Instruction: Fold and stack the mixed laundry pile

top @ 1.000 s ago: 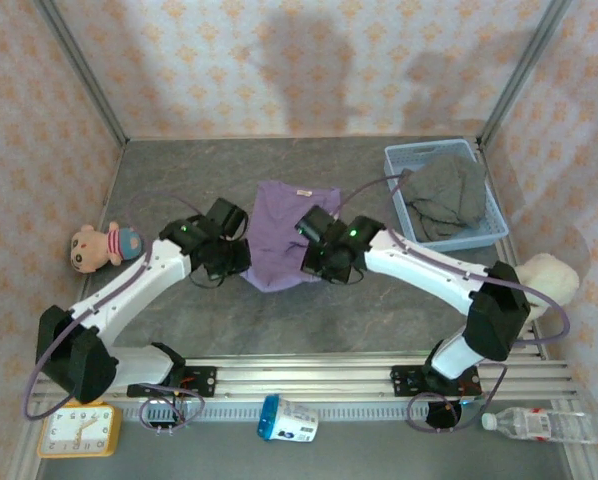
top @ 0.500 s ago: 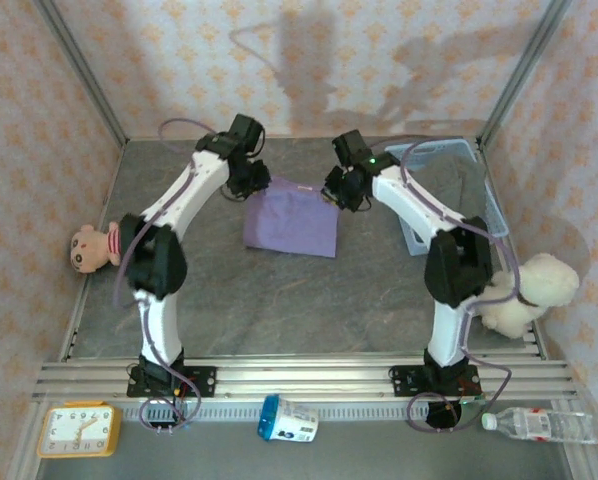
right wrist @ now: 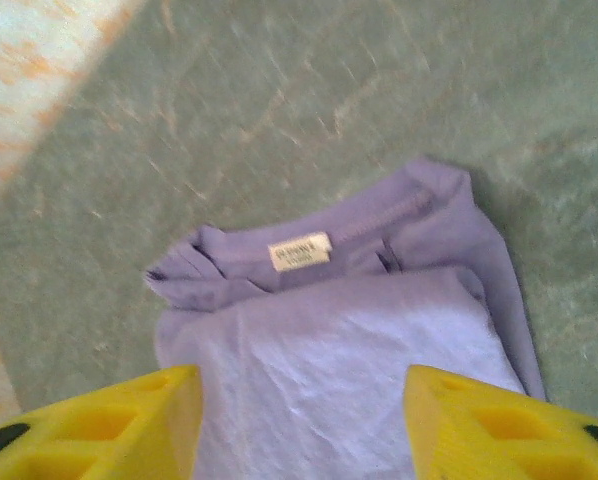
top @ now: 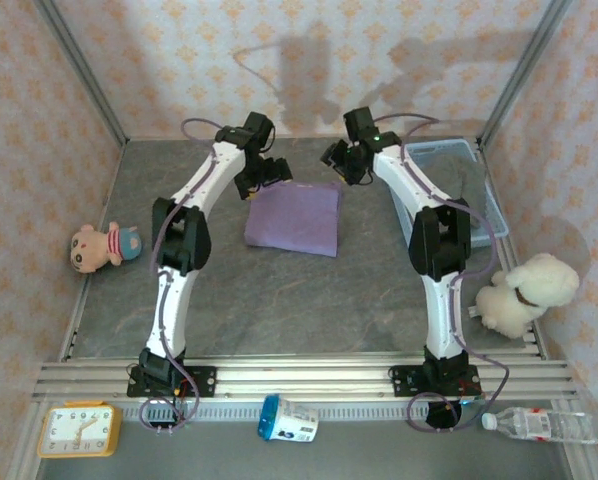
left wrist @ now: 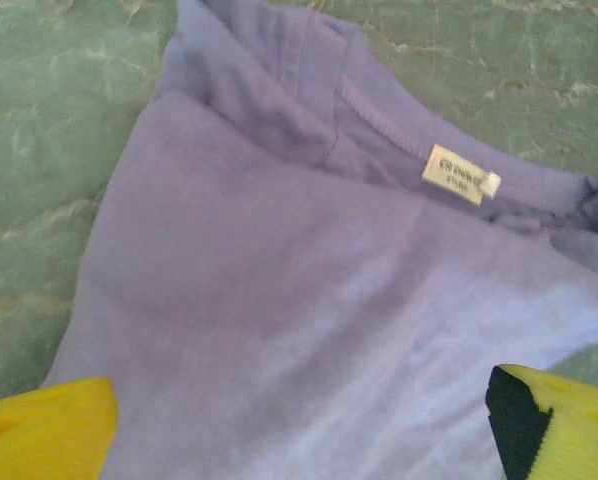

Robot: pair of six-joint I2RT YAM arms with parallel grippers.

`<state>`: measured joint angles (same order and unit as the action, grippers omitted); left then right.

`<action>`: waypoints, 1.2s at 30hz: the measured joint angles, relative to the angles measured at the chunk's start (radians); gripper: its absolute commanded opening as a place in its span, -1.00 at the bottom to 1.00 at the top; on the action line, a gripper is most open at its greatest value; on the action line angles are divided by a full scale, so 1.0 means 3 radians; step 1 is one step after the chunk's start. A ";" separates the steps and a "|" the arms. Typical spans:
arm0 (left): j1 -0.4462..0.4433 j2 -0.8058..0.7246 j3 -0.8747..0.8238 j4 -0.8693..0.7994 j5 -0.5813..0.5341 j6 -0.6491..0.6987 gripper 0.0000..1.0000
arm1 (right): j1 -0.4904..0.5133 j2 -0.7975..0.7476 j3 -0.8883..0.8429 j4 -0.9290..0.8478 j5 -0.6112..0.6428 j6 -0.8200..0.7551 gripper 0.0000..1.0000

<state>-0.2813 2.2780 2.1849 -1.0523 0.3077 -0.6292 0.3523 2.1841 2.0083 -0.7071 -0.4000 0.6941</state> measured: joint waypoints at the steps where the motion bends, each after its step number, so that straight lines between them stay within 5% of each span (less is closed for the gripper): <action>1: 0.0000 -0.0099 -0.0084 0.0003 0.0013 -0.0001 0.78 | 0.0019 0.0003 -0.0066 -0.0004 -0.0015 -0.0009 -0.30; 4: -0.0001 -0.0617 -0.0837 0.0395 0.0065 -0.0057 0.58 | 0.0088 0.0006 -0.0259 0.0057 -0.0098 -0.0042 -0.52; 8: -0.0039 -0.1115 -0.1654 0.0638 0.0098 -0.0158 0.02 | 0.0155 0.0117 -0.0337 0.0134 -0.0179 -0.0028 -0.59; 11: -0.0071 -0.1188 -0.2005 0.0851 0.0134 -0.0242 -0.12 | 0.0131 0.0248 -0.0317 0.0188 -0.0203 -0.0025 -0.61; 21: -0.0103 -0.0820 -0.2333 0.1057 0.0043 -0.0342 -0.17 | -0.0127 0.0567 -0.0263 0.0186 -0.0191 -0.0066 -0.66; 29: -0.0043 -0.0622 -0.2130 0.0900 -0.0237 -0.0148 -0.12 | -0.0010 -0.0142 -0.1490 0.0546 -0.0187 -0.0057 -0.68; 36: 0.0023 -0.0373 -0.1678 0.0647 -0.0373 0.0207 0.27 | 0.0504 -0.0799 -0.2453 0.0692 -0.0128 0.0083 -0.69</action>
<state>-0.2745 2.1662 1.6814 -0.8581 0.1959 -0.5671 0.5034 1.9446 1.2724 -0.4995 -0.4385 0.7189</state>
